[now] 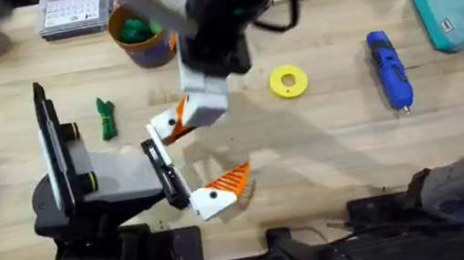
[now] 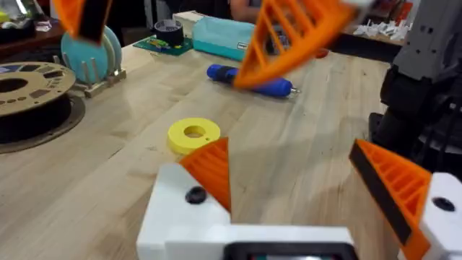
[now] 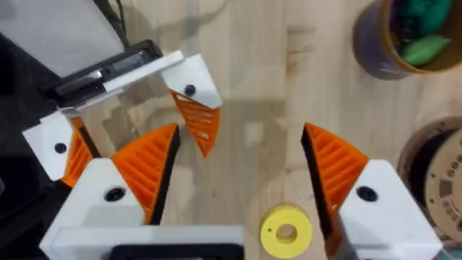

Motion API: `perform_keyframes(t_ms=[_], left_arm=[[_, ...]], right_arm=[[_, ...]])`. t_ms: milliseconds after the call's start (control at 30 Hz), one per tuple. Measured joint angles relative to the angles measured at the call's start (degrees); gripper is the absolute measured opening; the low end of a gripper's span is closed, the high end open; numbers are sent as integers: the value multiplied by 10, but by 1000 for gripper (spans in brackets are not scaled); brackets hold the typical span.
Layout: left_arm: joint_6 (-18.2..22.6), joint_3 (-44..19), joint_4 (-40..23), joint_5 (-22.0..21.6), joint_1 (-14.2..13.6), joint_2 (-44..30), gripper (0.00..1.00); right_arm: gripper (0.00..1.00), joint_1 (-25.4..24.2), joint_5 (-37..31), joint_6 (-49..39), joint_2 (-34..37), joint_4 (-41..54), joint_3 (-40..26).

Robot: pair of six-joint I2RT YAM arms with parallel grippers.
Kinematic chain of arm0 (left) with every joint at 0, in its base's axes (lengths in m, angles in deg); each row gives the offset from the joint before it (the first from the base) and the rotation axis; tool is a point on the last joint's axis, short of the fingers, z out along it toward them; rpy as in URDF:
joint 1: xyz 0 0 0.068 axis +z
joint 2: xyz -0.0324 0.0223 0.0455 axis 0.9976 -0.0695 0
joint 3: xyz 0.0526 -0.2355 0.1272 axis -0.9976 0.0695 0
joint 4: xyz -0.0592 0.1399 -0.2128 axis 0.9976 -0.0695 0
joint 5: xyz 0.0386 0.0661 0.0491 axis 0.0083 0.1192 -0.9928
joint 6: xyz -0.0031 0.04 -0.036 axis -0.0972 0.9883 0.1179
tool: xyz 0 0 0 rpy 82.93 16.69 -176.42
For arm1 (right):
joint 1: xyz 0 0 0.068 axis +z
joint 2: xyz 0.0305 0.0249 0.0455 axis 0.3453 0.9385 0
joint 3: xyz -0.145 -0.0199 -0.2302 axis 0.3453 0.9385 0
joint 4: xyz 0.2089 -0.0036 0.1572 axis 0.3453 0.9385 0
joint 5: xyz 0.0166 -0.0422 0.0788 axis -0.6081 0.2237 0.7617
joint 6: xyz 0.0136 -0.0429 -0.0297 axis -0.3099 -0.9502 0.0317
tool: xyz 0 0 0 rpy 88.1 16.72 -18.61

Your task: Pick up the gripper from the table and insert it into the empty holder that is missing its gripper. Then pick up a screw, insert it into the mounting hole, and use the screwdriver to tighten it. Finally, clean up the table by picking up the vegetable and placing it into the bucket.

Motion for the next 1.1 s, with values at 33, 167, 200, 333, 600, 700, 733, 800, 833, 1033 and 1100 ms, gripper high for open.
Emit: perform_keyframes(t_ms=[33, 167, 200, 333, 600, 700, 733, 800, 833, 1033, 1100], left_arm=[[0, 0, 0, 0, 0, 0, 985], [0, 0, 0, 0, 0, 0, 986], [0, 0, 0, 0, 0, 0, 986], [2, 0, 0, 0, 0, 0, 985], [2, 0, 0, 0, 0, 0, 986], [2, 0, 0, 0, 0, 0, 986], [2, 0, 0, 0, 0, 0, 986], [2, 0, 0, 0, 0, 0, 986], [2, 0, 0, 0, 0, 0, 986], [2, 0, 0, 0, 0, 0, 986], [2, 0, 0, 0, 0, 0, 986]], right_arm=[[996, -7, 0, 0, -8, 0, 0], [996, -35, 5, -2, -33, 0, 1], [996, -44, 12, -5, -39, -3, 3], [996, -94, 83, -22, -96, -86, 102], [996, -169, 209, -104, -192, -132, 279], [996, -206, 267, -145, -225, -132, 323], [996, -218, 286, -156, -235, -132, 334], [996, -243, 320, -176, -252, -134, 355], [996, -253, 331, -185, -259, -135, 364], [996, -288, 365, -251, -284, -146, 436], [996, -288, 367, -267, -284, -156, 454]])
